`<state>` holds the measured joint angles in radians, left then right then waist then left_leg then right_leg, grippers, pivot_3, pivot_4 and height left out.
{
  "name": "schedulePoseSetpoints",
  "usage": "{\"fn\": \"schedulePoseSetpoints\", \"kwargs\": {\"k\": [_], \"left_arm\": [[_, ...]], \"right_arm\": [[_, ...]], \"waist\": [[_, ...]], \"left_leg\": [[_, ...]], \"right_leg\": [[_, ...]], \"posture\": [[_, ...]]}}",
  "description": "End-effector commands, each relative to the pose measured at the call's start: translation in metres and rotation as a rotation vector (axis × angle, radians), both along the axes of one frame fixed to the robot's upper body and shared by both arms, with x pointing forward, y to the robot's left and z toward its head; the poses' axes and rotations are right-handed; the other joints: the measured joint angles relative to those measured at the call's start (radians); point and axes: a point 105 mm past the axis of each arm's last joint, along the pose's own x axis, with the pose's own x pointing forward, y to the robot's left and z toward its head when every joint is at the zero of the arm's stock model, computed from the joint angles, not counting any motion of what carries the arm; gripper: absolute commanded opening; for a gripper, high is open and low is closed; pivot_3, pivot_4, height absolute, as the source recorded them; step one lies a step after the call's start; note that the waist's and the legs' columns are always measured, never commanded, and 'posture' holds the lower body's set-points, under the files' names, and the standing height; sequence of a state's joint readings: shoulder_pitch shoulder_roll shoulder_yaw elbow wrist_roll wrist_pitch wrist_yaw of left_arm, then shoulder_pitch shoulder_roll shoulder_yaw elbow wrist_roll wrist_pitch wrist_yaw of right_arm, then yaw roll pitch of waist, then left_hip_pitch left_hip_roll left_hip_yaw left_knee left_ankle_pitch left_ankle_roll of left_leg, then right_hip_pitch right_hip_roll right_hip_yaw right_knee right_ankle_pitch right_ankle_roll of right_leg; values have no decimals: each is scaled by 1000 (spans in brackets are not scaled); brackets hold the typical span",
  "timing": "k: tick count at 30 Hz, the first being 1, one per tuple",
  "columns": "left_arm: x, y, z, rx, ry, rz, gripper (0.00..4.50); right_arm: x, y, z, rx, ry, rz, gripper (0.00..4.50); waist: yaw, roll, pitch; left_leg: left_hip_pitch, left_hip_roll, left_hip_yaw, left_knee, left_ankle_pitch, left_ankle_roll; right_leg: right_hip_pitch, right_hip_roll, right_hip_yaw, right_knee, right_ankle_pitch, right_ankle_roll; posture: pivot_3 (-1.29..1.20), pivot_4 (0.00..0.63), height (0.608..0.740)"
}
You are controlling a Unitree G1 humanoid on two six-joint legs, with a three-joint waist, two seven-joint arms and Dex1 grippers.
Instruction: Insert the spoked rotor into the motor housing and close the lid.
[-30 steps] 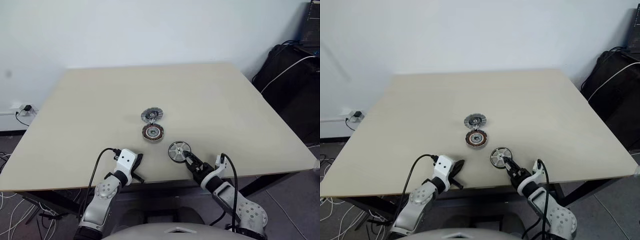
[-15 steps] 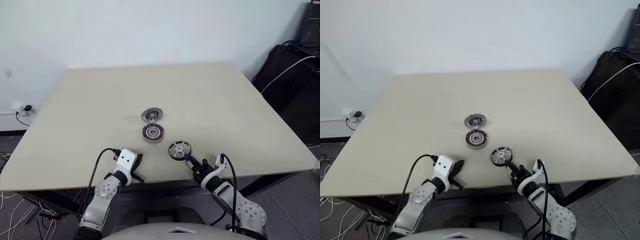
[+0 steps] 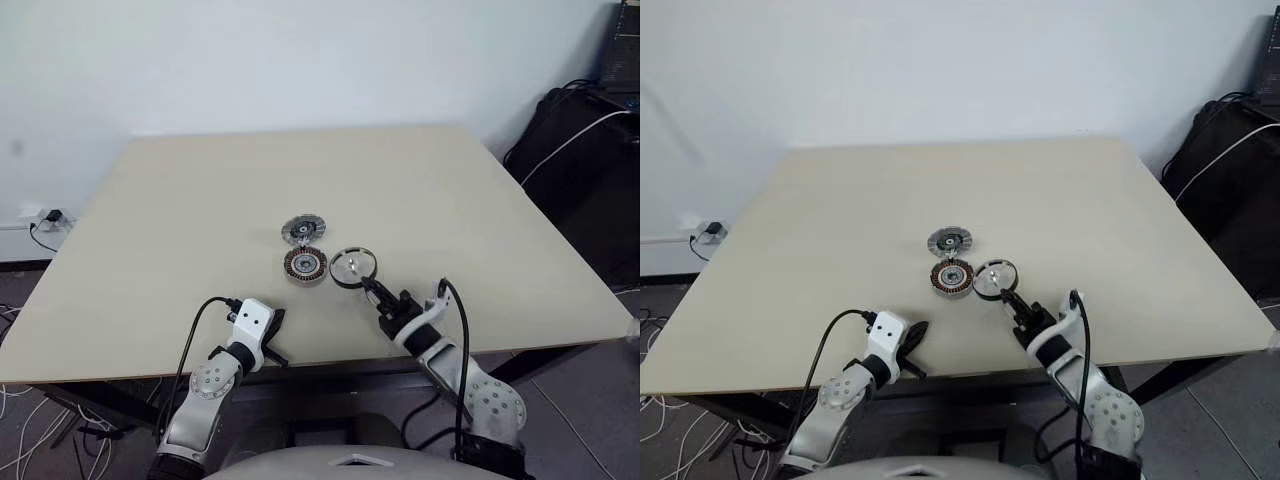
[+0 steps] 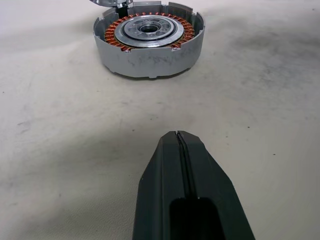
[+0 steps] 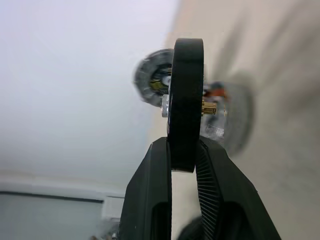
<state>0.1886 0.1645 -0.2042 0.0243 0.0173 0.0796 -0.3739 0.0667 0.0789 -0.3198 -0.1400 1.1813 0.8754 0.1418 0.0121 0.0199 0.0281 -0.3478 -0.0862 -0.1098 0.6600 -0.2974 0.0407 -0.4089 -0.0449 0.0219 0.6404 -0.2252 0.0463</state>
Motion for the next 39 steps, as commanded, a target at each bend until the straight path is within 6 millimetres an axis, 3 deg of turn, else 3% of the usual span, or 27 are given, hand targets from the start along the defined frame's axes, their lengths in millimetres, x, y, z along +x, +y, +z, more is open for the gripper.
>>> {"fn": "schedulePoseSetpoints", "kwargs": {"k": [1, 8, 19, 28, 39], "left_arm": [[6, 0, 17, -15, -61, -3, 0], [5, 4, 18, -10, -63, 14, 0], [3, 10, 19, 2, -67, 40, 0], [4, 12, 20, 7, -70, 40, 0], [6, 10, 20, 3, -73, 35, 0]], "right_arm": [[21, 19, 10, 31, -37, 16, 377], [42, 52, 7, 27, -39, 114, 377], [51, 90, 2, 40, -39, 227, 377], [57, 95, -7, 25, -18, 236, 377], [59, 86, -21, -10, 27, 204, 377]], "waist": [[0, 0, 0], [-1, 0, 0], [-3, 1, 0], [-11, 1, 0], [-24, 1, -1]], "left_leg": [[0, 0, 0, 0, 0, 0], [0, 0, 0, 0, 0, 0], [1, 0, 0, 0, 0, 0], [1, -1, 0, 0, 0, 0], [1, -1, 0, 0, 0, 0]], "right_leg": [[0, 0, 0, 0, 0, 0], [-1, 0, 1, 1, 0, -1], [-1, 1, 1, 1, 2, -4], [-1, 1, 1, 2, 3, -6], [-1, 1, 2, 2, 4, -6]], "posture": [[0, 0, 740], [0, 0, 740], [0, 0, 740], [0, 0, 740], [0, 0, 740]]}}
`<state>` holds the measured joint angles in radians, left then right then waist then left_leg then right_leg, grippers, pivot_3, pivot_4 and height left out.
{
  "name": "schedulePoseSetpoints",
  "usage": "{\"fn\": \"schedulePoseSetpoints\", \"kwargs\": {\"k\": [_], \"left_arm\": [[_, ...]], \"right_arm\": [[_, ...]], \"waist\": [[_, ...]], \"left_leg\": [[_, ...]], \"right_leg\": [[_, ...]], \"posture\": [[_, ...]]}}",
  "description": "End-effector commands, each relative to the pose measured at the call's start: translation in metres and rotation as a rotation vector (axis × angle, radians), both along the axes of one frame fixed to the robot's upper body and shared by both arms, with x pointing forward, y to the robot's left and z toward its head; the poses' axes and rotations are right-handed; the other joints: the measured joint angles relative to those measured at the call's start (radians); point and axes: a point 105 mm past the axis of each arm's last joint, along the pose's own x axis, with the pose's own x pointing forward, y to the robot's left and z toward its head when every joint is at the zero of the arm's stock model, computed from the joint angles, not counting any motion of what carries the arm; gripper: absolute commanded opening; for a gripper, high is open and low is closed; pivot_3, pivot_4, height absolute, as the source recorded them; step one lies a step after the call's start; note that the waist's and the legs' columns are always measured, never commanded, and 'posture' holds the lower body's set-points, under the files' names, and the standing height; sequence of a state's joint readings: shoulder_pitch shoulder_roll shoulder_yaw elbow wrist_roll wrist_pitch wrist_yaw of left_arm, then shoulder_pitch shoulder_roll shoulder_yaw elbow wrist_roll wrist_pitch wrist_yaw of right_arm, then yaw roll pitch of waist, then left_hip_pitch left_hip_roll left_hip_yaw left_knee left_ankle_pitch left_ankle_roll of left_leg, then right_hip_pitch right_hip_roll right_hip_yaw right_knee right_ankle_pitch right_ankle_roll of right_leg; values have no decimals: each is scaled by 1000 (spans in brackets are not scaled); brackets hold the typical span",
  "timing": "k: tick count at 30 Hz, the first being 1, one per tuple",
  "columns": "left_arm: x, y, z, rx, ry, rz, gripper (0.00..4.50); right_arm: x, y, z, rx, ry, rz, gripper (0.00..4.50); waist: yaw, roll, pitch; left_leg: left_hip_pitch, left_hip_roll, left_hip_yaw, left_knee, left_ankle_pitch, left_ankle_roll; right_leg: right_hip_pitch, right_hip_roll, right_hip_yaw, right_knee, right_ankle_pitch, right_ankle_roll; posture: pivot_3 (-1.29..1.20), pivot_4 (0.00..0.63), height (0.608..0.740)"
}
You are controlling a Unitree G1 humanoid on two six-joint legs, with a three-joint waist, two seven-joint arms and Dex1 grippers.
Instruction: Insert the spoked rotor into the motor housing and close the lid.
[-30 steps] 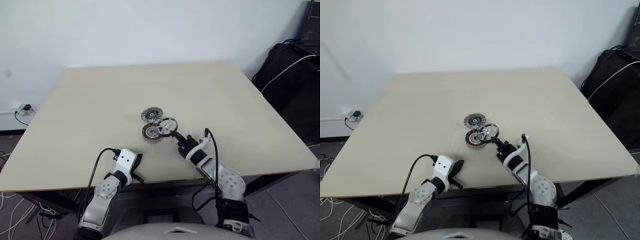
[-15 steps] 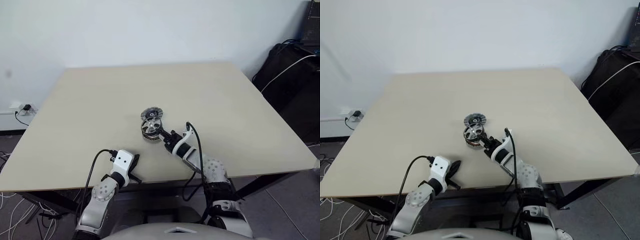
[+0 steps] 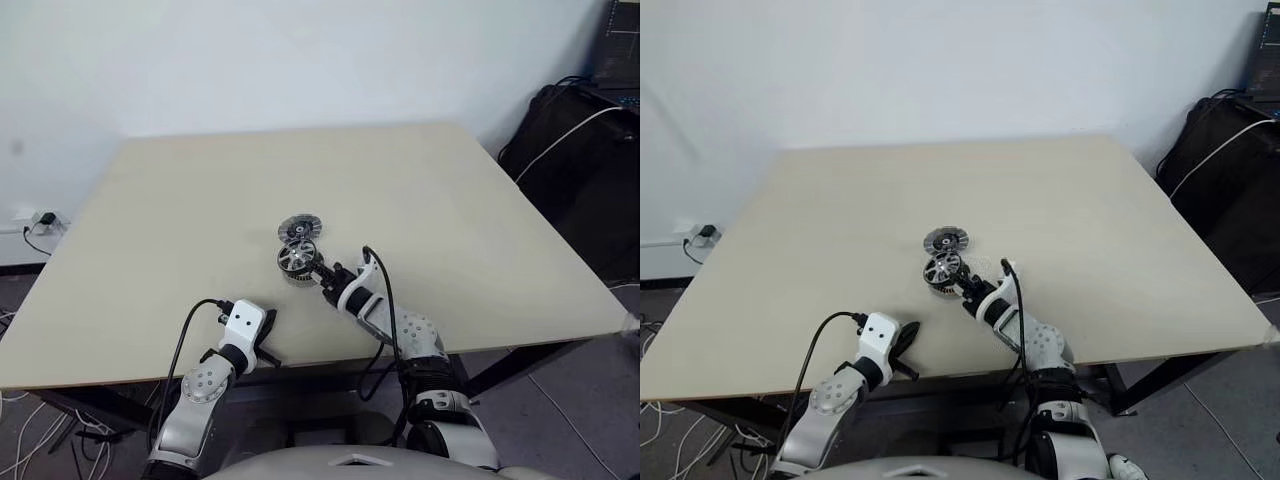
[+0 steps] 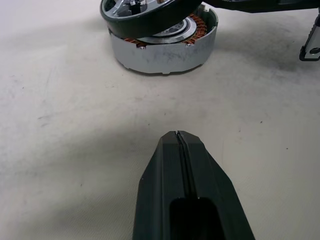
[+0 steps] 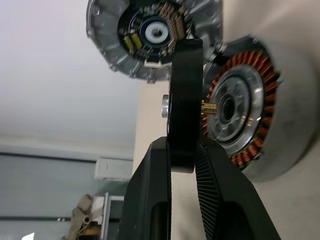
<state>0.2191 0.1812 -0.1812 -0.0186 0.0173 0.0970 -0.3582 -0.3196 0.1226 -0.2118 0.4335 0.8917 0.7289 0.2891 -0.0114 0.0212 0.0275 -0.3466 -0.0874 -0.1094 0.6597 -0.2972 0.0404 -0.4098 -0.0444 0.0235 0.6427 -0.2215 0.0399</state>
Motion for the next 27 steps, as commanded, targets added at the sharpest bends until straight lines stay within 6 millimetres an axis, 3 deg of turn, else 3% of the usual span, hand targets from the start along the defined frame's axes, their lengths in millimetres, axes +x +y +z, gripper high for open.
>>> {"fn": "schedulePoseSetpoints", "kwargs": {"k": [1, 6, 14, 21, 27], "left_arm": [[9, -2, 18, -17, -72, -6, 0], [10, -3, 18, -19, -72, -11, 0], [11, -5, 18, -23, -74, -17, 0], [10, -6, 18, -26, -72, -16, 0], [9, -8, 17, -32, -68, -23, 0]], "right_arm": [[3, 11, 11, 53, -29, 1, 377], [2, 10, 7, 47, -17, 1, 377], [2, 6, 10, 31, -31, -8, 2934], [2, -11, 26, -102, -132, -43, 2934], [-2, -28, 19, -421, -154, -28, 2934]], "waist": [[0, 0, 0], [0, 0, 0], [-1, 1, -1], [0, 1, -1], [0, 1, -1]], "left_leg": [[0, 0, 0, 0, 0, 0], [0, 0, 0, 0, 0, 0], [1, 0, 0, 0, 0, 0], [0, 0, 0, 1, 0, 0], [0, 0, 0, 0, 0, 0]], "right_leg": [[0, 0, 0, 0, 0, 0], [0, 0, 0, 0, 0, 0], [0, 0, 0, 0, 0, 0], [1, 0, 0, 0, 0, 0], [0, 0, 1, 0, 0, 0]], "posture": [[0, 0, 740], [0, 0, 740], [0, 0, 740], [0, 0, 740], [0, 0, 740]]}}
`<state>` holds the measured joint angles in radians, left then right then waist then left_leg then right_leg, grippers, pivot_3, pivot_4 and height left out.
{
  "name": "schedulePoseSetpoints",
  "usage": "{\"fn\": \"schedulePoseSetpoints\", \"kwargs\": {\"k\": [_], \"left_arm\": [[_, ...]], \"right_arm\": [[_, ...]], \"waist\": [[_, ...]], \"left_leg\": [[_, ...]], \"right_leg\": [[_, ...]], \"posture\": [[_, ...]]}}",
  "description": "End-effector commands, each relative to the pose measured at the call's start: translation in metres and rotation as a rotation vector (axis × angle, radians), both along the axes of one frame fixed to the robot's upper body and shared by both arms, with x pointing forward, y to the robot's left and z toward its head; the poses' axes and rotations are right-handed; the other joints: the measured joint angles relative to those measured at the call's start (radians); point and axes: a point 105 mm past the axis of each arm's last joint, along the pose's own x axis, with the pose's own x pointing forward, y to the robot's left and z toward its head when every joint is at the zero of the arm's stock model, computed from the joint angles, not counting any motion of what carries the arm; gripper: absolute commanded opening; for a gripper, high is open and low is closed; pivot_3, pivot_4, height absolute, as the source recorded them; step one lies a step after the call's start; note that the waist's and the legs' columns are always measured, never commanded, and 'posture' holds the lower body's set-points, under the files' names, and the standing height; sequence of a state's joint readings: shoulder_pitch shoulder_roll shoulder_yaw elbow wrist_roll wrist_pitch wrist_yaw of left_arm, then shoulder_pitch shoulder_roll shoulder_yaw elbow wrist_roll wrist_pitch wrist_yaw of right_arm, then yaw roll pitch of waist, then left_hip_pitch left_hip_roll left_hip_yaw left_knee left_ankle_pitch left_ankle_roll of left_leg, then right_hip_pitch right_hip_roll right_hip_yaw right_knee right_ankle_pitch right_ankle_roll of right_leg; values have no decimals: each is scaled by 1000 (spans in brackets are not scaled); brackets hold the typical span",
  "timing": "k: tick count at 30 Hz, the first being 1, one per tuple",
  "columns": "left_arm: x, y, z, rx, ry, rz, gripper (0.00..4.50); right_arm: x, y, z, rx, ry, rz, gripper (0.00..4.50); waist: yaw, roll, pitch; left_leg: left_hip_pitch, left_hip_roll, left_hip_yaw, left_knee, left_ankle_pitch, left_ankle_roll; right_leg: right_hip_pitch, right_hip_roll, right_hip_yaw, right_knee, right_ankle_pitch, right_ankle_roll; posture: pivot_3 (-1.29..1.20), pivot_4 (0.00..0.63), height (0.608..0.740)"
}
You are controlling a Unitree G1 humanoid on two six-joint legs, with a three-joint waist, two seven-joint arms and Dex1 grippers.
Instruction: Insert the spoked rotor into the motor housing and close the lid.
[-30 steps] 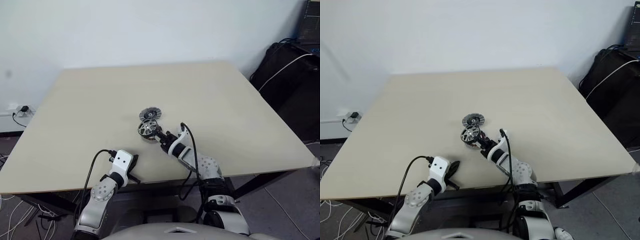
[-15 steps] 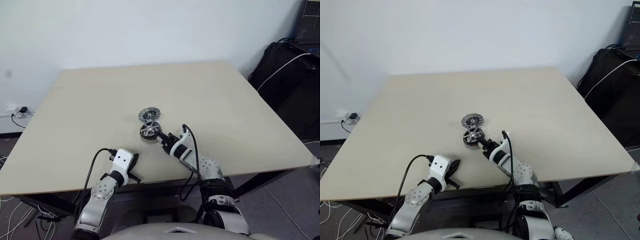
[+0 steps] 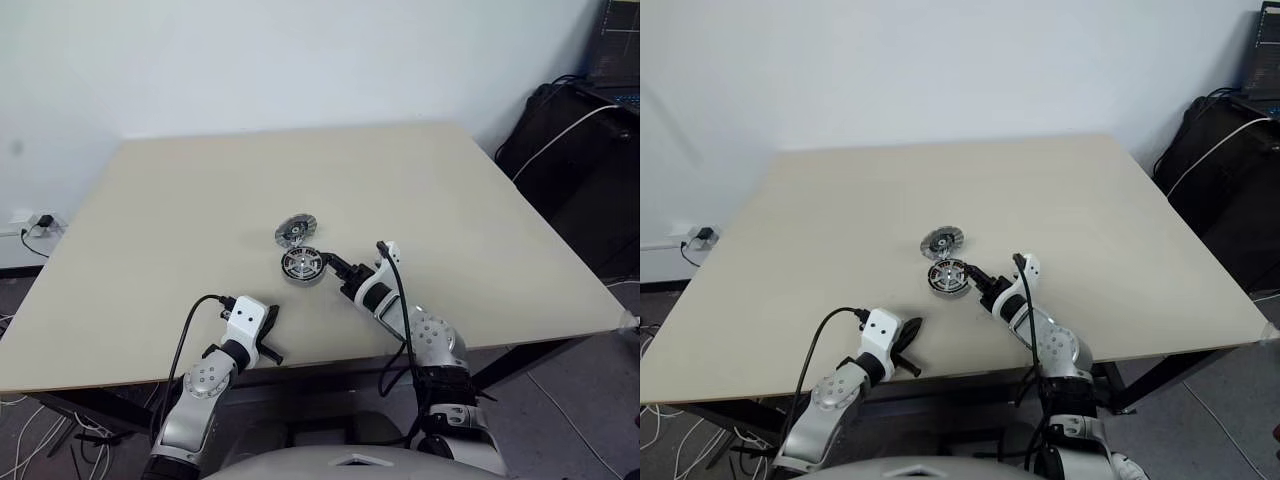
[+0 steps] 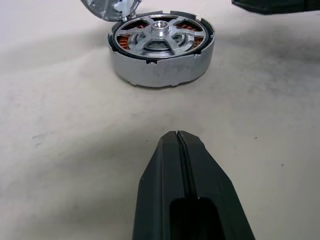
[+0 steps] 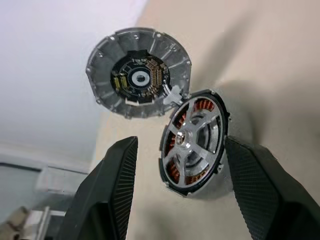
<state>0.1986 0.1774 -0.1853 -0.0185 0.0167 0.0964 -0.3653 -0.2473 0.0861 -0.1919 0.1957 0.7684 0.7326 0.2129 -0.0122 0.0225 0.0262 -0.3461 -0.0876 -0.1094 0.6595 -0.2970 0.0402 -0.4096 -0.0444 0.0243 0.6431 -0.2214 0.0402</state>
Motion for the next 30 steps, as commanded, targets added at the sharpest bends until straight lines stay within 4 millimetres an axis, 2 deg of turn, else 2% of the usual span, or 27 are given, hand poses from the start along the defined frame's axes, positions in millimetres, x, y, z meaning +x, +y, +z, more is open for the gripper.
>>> {"fn": "schedulePoseSetpoints", "kwargs": {"k": [1, 8, 11, 15, 18, 30], "left_arm": [[5, -5, 12, -26, -50, -9, 0], [5, -6, 11, -30, -47, -10, 0], [6, -7, 11, -31, -48, -12, 0], [7, -8, 11, -31, -49, -14, 0], [8, -8, 10, -32, -50, -12, 0], [6, -3, 11, -32, -58, 27, 0]], "right_arm": [[-4, -3, 3, -241, -37, 28, 2934], [-10, -11, 5, -393, -76, 32, 2934], [-7, -8, 10, -531, -148, 49, 2316], [5, 6, 12, -862, -329, 140, 1022], [11, 19, 12, -946, -399, 195, 40], [40, 59, 16, -998, -497, 305, 40]], "waist": [[1, 0, 0], [2, 0, 0], [1, 0, 0], [0, -1, 0], [1, -2, 0], [1, -2, -1]], "left_leg": [[0, 0, 0, 0, 0, 0], [0, 0, 0, 1, 0, 0], [0, 0, 0, 1, 0, 0], [0, 0, 0, 1, 1, -1], [1, 0, 1, 1, 1, -1], [2, 0, 1, 0, 1, -1]], "right_leg": [[0, 0, 0, 0, 0, 0], [1, 0, 0, 0, -2, 4], [1, 0, 0, 0, -3, 4], [1, 0, 0, 0, -3, 5], [1, 1, -1, 0, -3, 5], [0, 1, -1, 1, 1, -1]], "posture": [[0, 0, 740], [0, 0, 740], [0, 0, 740], [0, 0, 740], [0, 0, 740], [0, 0, 740]]}}
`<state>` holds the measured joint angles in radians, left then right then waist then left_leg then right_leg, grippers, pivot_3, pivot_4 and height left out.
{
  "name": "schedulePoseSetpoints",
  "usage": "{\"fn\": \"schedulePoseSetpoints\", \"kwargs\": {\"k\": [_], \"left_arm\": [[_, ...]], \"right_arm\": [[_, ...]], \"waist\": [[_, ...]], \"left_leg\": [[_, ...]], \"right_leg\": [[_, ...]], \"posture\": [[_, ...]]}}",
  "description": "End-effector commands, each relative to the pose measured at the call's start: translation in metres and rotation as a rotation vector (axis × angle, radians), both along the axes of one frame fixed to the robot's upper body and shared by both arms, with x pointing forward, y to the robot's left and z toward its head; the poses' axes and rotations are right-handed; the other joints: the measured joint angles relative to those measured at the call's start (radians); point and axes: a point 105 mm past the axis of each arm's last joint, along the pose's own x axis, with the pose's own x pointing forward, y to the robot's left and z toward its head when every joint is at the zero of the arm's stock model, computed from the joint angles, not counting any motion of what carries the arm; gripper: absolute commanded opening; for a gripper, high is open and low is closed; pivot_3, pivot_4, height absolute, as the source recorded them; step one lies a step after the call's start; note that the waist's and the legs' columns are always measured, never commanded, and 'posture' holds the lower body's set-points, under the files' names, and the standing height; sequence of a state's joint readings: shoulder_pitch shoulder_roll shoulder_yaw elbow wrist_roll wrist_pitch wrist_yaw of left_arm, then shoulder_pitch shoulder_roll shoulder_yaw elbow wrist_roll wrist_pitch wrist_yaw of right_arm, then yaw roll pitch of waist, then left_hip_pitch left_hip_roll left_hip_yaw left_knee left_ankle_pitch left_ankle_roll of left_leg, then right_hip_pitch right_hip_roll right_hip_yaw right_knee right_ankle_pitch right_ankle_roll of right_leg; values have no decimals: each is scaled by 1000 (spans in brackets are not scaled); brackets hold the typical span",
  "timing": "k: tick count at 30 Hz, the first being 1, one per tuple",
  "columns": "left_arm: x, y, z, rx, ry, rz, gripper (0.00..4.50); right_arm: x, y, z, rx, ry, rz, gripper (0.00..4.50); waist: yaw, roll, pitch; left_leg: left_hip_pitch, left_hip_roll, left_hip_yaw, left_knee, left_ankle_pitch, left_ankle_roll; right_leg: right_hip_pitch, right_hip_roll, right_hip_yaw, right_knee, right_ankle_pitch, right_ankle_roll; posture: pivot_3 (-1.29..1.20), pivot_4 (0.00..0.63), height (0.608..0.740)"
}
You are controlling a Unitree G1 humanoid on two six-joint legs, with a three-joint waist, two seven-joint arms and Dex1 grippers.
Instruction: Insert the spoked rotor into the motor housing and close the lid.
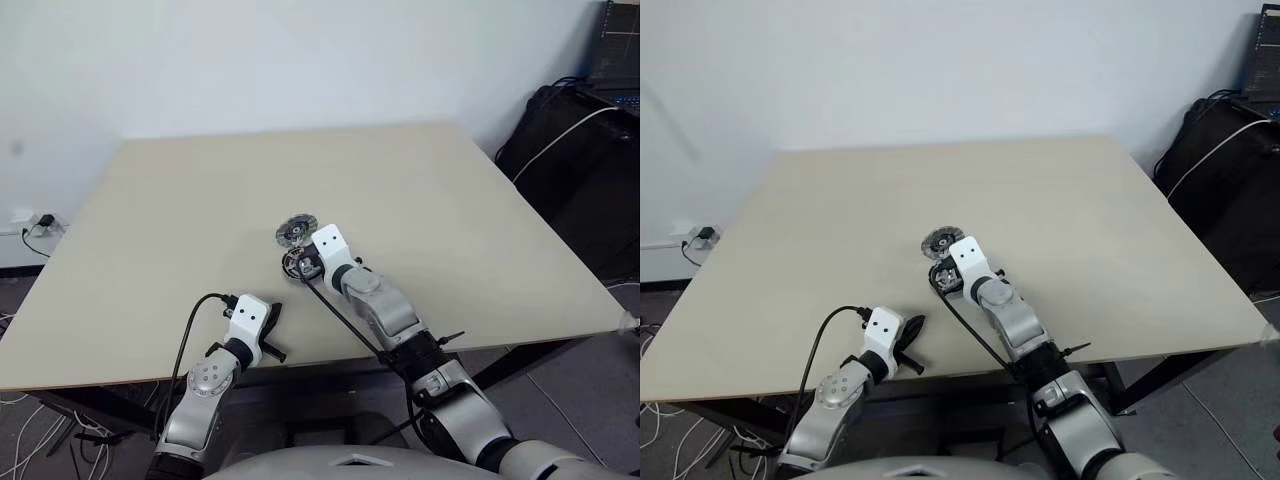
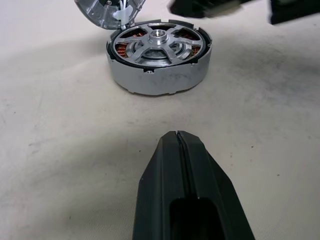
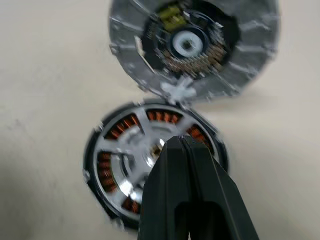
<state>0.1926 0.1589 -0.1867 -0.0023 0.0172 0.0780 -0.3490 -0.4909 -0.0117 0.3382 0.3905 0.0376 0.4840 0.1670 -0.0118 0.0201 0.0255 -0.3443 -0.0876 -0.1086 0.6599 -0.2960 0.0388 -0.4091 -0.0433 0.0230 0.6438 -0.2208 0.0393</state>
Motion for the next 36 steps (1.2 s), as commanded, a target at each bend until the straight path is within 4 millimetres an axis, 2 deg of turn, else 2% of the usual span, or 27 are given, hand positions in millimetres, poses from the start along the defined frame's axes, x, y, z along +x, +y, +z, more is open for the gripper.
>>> {"fn": "schedulePoseSetpoints", "kwargs": {"k": [1, 5, 11, 14, 17, 20, 23, 27, 30, 34, 36], "left_arm": [[4, 1, 10, -17, -47, 15, 0], [2, 2, 10, -18, -46, 24, 0], [1, 2, 10, -22, -45, 31, 0], [1, 2, 10, -24, -44, 33, 0], [1, 2, 10, -24, -43, 31, 0], [2, 0, 10, -24, -44, 23, 0], [2, -1, 10, -25, -44, 16, 0], [4, -4, 10, -29, -44, 8, 0], [4, -5, 10, -33, -44, 2, 0], [5, -8, 10, -38, -44, -3, 0], [5, -9, 10, -40, -44, -5, 0]], "right_arm": [[11, 11, 17, 16, -73, 29, 40], [15, 19, 17, 22, -74, 41, 40], [10, 12, -20, -86, 76, 49, 40], [7, 10, -28, -104, 117, 54, 40], [9, 12, -21, -76, 93, 68, 40], [12, 17, 0, -41, 15, 127, 40], [9, 17, 17, -69, -56, 228, 40], [3, 11, 28, -152, -100, 364, 40], [-6, 8, 32, -222, -108, 479, 643], [-16, 2, 31, -384, -110, 622, 1906], [-19, 0, 31, -455, -100, 685, 1906]], "waist": [[0, 0, 0], [0, 0, 0], [-1, 1, -1], [-1, 1, -6], [-1, 2, -9], [-1, 2, -9], [-1, 2, -9], [-1, 2, -9], [-1, 2, -9], [1, 1, -9], [1, 1, -8]], "left_leg": [[0, 0, 0, 0, 0, 0], [0, 0, 0, 0, 0, 0], [0, 0, 0, 0, 0, 0], [1, 0, 0, 0, 0, -1], [2, 0, 0, 0, 0, -1], [2, -1, 0, 0, 0, -1], [1, -1, -1, 0, 0, -1], [1, -1, -1, 0, 0, 0], [1, 0, -1, 0, 0, -1], [1, 0, -1, 0, 0, 0], [1, 0, -1, 1, 0, 0]], "right_leg": [[0, 0, 0, 0, 0, 0], [0, 0, 0, 0, 0, 0], [0, 0, 0, 1, 0, -1], [1, 0, 0, 1, 0, -1], [1, 0, 0, 1, 0, -1], [1, 0, 0, 1, 0, -1], [1, 0, 0, 1, 0, -1], [1, 0, 0, 1, 0, -1], [1, 0, -1, 1, 0, -1], [1, 0, -1, 0, 0, -1], [1, -1, -2, 0, 0, -1]], "posture": [[0, 0, 740], [0, 0, 740], [0, 0, 740], [0, 0, 740], [0, 0, 740], [0, 0, 740], [0, 0, 740], [0, 0, 740], [0, 0, 740], [0, 0, 740], [0, 0, 740]]}}
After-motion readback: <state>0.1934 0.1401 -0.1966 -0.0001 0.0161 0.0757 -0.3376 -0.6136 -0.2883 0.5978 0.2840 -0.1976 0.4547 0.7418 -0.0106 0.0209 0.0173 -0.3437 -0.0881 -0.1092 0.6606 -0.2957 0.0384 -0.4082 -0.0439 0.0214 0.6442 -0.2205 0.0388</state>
